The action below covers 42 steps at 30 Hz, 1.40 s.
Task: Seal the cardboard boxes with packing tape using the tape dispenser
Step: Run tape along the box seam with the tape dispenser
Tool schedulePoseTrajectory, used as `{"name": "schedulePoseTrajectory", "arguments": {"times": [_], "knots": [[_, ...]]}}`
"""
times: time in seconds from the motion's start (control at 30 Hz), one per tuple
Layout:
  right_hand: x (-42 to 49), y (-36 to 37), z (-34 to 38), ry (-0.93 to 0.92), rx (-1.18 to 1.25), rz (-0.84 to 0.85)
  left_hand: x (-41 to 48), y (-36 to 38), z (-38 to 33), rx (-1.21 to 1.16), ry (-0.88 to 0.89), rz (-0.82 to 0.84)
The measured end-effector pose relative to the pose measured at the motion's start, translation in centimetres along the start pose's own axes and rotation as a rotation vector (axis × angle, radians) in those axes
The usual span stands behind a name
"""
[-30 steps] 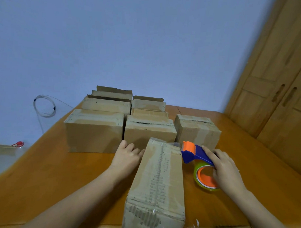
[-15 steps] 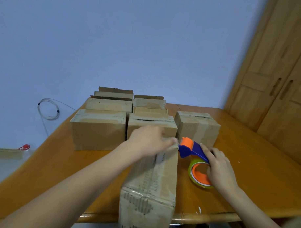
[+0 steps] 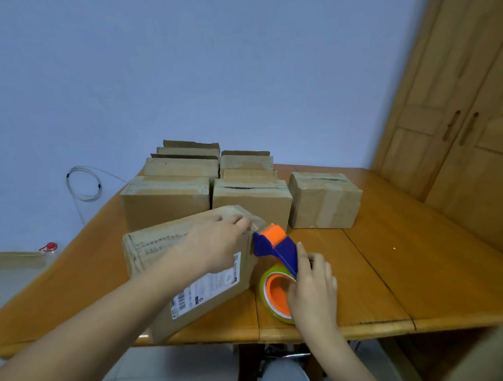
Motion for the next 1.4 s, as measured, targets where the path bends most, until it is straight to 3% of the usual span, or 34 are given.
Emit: {"name": "schedulePoseTrajectory", "arguments": {"times": [0.17, 0.37, 0.73, 1.4], "knots": [[-0.4, 0.7, 2.5, 0.067, 0.058, 0.028, -0.7, 1.2, 1.3, 0.029, -0.076, -0.078], [-1.0, 0.3, 2.2, 0.079, 0.263, 0.147, -0.9, 2.4, 1.2, 0.082, -0.047, -0.210], [-2.0, 1.2, 1.4, 0.017, 0.253, 0.120, -0.5, 2.7, 1.6, -0.008, -0.079, -0.140], [-0.2, -1.9, 0.7, -0.059, 0.102, 0.472, -0.1, 2.3, 1.4, -0.053, -0.125, -0.057]]}}
Point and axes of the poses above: each hand's wrist, its own x-axis towards the middle knuckle, its own y-axis out of the palm, z = x × y, the point moved 1 cm from there along x, towards the middle knuckle, and after that the axes turned 14 degrees about -z, right-handed, at the moved point
